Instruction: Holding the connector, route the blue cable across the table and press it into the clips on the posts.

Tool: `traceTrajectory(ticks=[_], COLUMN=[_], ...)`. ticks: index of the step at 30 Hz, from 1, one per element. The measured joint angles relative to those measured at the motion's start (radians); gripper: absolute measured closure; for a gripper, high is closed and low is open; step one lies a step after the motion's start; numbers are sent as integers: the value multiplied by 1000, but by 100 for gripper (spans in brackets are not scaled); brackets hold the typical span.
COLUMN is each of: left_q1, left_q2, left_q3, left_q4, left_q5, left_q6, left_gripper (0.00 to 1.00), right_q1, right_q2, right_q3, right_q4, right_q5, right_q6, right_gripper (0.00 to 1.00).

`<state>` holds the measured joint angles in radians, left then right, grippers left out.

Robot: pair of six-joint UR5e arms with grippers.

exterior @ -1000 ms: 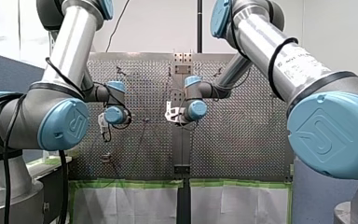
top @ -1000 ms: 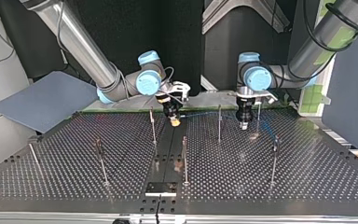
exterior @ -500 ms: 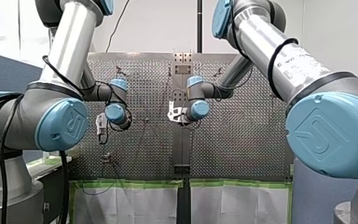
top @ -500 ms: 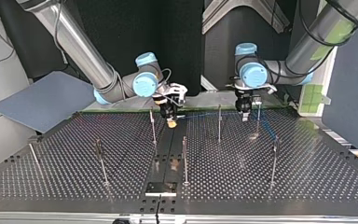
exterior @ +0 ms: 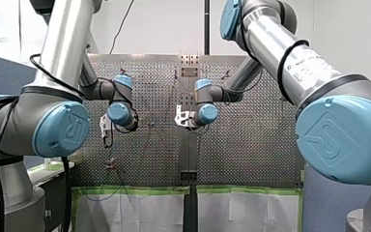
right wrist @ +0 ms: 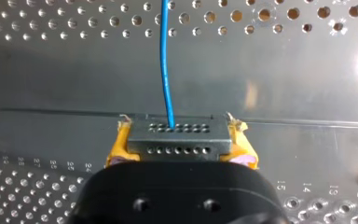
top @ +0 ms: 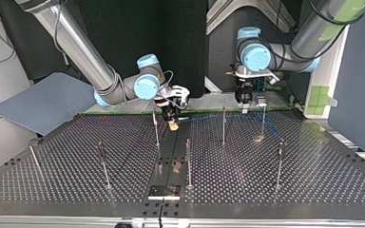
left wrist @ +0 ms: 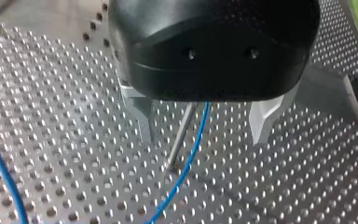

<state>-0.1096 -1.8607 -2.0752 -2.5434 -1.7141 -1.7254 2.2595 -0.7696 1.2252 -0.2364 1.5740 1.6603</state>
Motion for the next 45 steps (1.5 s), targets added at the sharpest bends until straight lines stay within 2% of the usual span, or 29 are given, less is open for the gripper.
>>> traceTrajectory(ticks=[7, 16, 21, 27, 33, 38, 45], left_q1=[-36, -105, -150, -201, -252, -270, -277], left_q2=[56, 113, 84, 37, 19, -12, -73], left_q3=[-48, -35, 5, 37, 54, 81, 142], left_q4=[11, 60, 39, 26, 14, 10, -2], left_q5=[1, -35, -63, -68, -69, -83, -134], left_q6=[-1, -52, -56, -52, -52, -42, -28], left_gripper=[0, 0, 0, 0, 0, 0, 0], right_q1=[-2, -3, -3, -7, -17, -23, -23], right_q2=[0, 1, 1, 1, 1, 1, 2], right_q3=[0, 0, 0, 0, 0, 0, 0], right_q4=[0, 3, 7, 10, 11, 10, 10], right_q5=[0, -2, -2, -1, 0, 0, -1], right_q6=[0, 0, 1, 9, 17, 18, 18], right_gripper=[100, 100, 100, 100, 100, 100, 100])
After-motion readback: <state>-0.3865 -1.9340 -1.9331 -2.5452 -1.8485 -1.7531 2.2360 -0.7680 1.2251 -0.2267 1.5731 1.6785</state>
